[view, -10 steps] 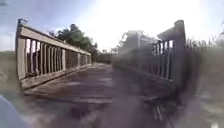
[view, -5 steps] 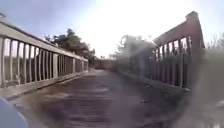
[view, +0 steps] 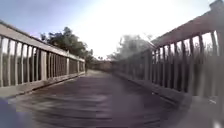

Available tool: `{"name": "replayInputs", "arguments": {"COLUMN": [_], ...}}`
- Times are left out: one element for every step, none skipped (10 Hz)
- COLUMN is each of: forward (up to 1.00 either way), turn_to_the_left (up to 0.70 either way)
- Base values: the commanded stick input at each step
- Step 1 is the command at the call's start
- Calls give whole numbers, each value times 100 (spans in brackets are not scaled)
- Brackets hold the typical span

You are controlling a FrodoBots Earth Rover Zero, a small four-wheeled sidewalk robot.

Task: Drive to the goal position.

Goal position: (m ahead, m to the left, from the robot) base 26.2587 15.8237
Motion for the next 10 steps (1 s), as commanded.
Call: {"name": "replayInputs", "arguments": {"forward": [100, 100, 100, 100, 100, 100, 100, 100, 100, 100], "turn_to_the_left": [27, 14, 0, 0, 0, 0, 3, 27, 27, 27]}}
